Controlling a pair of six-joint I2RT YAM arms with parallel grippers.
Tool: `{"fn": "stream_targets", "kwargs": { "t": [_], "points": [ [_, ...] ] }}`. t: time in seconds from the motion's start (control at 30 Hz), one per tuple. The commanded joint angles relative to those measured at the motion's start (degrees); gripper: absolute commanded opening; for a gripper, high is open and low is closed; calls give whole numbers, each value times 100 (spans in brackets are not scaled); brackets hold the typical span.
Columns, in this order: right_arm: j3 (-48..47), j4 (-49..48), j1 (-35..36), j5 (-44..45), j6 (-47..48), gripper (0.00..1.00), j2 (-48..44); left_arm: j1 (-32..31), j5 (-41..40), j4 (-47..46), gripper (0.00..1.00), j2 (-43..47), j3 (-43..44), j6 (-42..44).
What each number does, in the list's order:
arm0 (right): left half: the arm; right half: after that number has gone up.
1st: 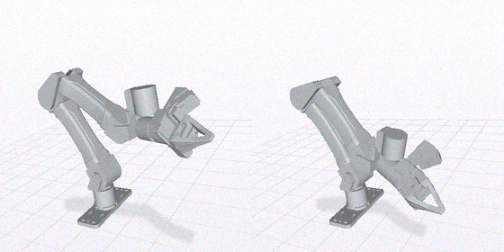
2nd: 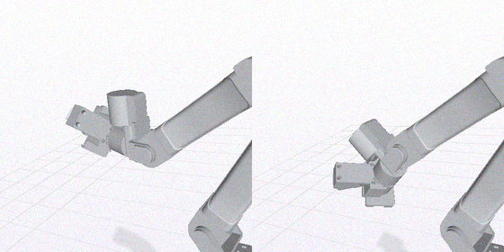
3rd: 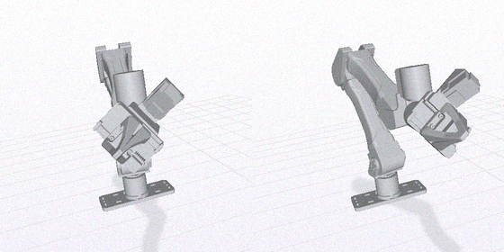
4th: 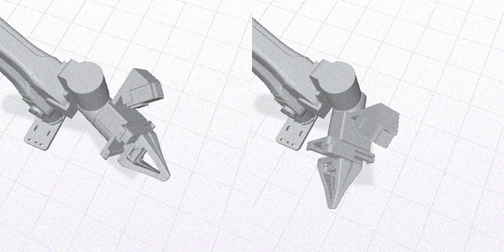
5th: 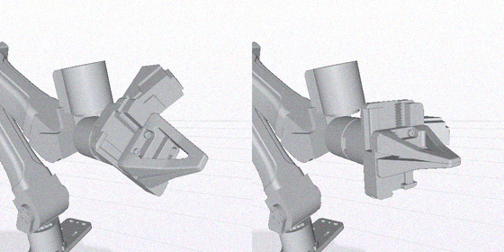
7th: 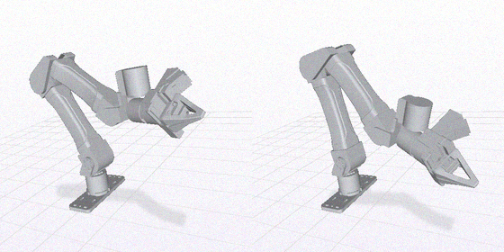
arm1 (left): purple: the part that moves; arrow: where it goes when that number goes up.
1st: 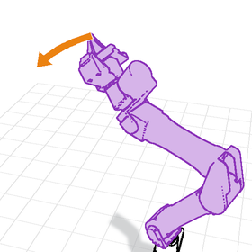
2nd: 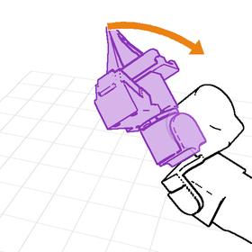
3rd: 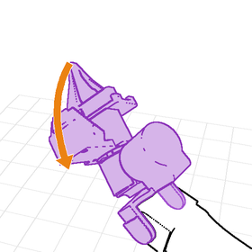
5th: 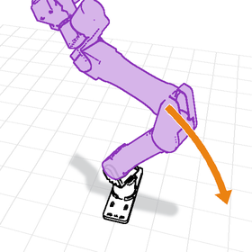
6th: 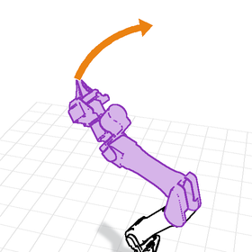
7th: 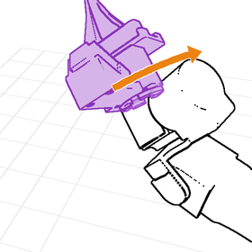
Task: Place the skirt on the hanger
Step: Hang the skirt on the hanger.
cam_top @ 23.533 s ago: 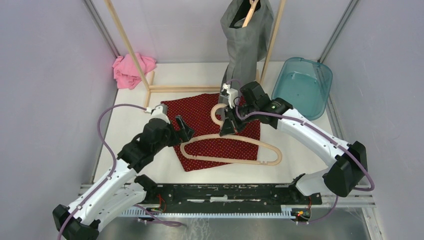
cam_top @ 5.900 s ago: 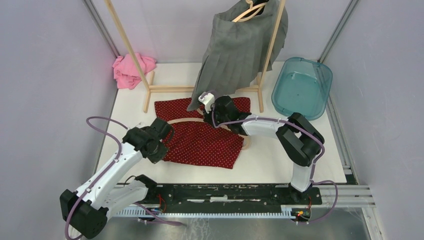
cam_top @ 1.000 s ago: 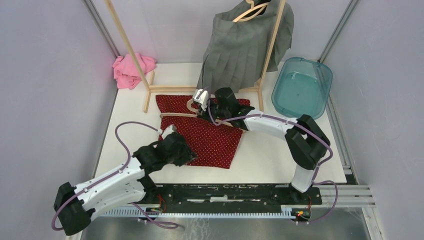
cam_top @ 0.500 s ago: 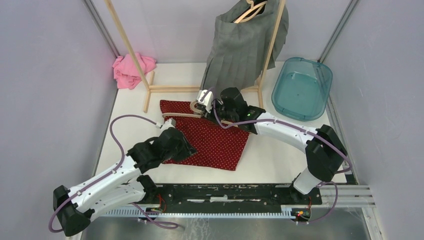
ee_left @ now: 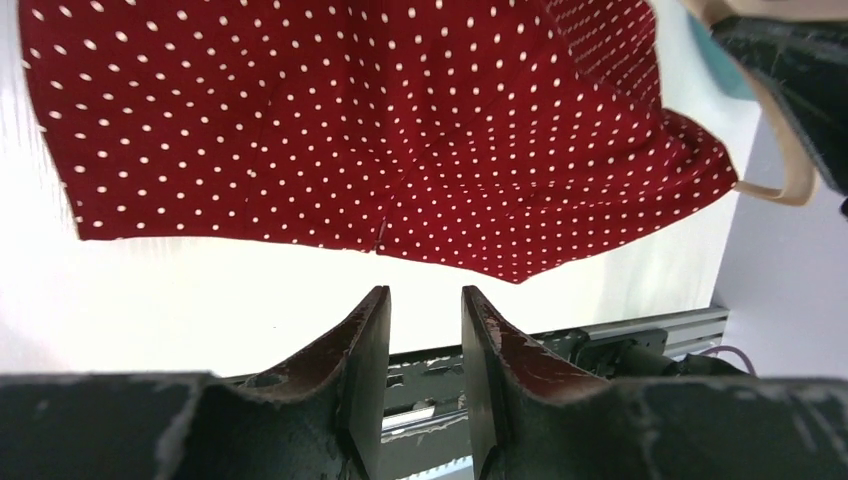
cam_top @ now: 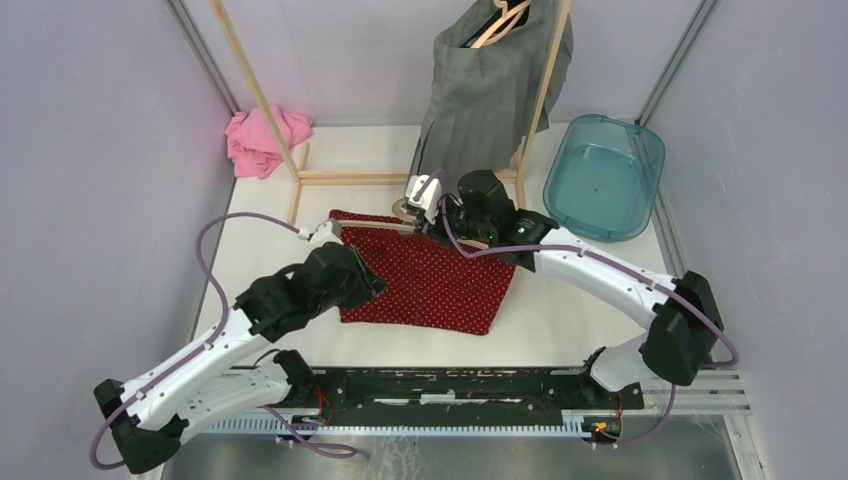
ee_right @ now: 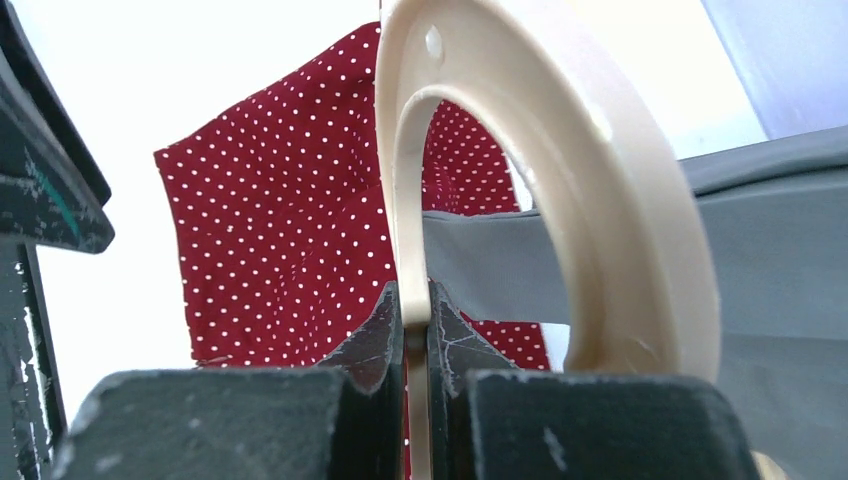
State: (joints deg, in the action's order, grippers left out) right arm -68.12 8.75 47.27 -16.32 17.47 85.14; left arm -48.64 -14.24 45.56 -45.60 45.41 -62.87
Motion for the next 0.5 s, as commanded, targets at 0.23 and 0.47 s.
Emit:
{"fn": "stream_targets", "kwargs": {
  "t": [0.23, 0.47],
  "points": [
    [-703, 597, 24, -60, 209, 1, -1065, 31, -835, 876, 50, -291, 1977, 888],
    [-579, 880, 28, -113, 167, 1, -1415, 52, -1220, 1470, 63, -813, 3114, 1570]
  ]
}}
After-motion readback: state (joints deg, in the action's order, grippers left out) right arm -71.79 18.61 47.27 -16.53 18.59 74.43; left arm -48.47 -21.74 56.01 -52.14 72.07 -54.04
